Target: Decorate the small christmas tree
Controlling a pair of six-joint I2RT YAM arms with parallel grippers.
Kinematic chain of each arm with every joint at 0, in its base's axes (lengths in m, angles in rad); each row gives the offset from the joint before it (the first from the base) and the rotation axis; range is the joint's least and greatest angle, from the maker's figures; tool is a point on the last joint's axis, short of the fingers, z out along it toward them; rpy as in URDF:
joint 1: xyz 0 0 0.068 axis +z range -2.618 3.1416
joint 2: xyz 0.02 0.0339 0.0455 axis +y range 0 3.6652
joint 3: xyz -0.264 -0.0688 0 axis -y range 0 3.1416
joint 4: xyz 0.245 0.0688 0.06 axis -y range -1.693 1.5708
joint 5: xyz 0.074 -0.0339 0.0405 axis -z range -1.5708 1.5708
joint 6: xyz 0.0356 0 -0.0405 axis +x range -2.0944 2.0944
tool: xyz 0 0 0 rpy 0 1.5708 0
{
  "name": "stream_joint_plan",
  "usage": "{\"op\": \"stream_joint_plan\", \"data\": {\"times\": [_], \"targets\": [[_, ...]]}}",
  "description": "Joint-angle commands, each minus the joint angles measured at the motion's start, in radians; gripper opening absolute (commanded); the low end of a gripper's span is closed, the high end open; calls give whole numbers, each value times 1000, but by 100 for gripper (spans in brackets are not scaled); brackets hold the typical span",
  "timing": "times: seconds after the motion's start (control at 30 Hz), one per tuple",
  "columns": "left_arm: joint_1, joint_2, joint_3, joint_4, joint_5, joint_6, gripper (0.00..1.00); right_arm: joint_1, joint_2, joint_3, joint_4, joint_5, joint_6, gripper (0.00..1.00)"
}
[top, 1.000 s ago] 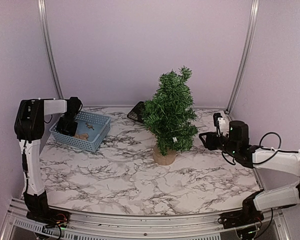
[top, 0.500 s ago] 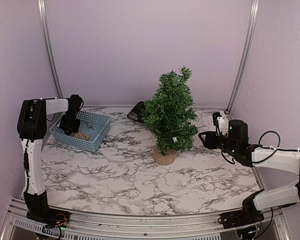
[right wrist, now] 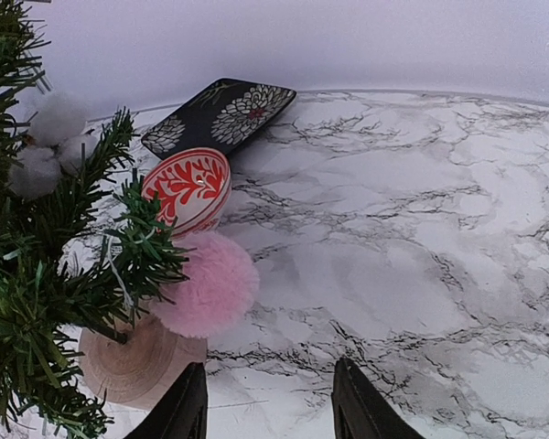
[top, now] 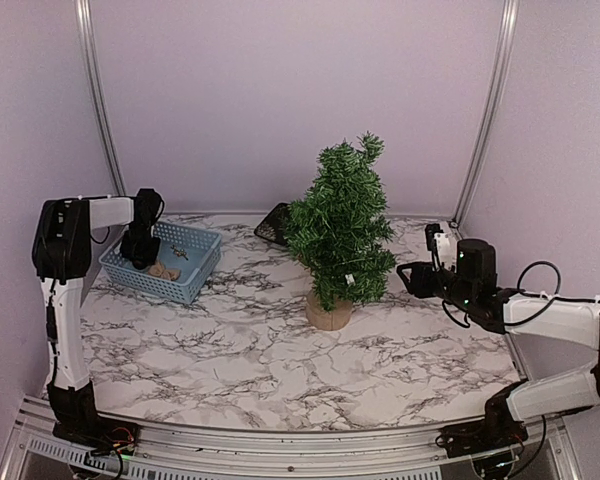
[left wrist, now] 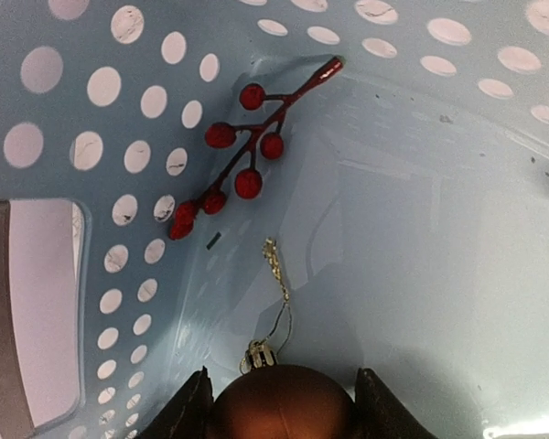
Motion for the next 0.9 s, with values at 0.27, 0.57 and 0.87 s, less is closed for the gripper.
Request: {"op": "stream_joint_plan", "data": {"times": [0.27, 0.57, 0.87], "targets": [[-104, -345, -113, 19, 130, -35, 47, -10, -82, 60, -40, -29, -22, 46], [-166, -618, -286, 131, 460, -32, 47, -10, -215, 57, -69, -92, -66, 47], [-207, -915, -567, 272, 990, 66, 44, -10, -359, 12, -60, -298, -106, 63]]}}
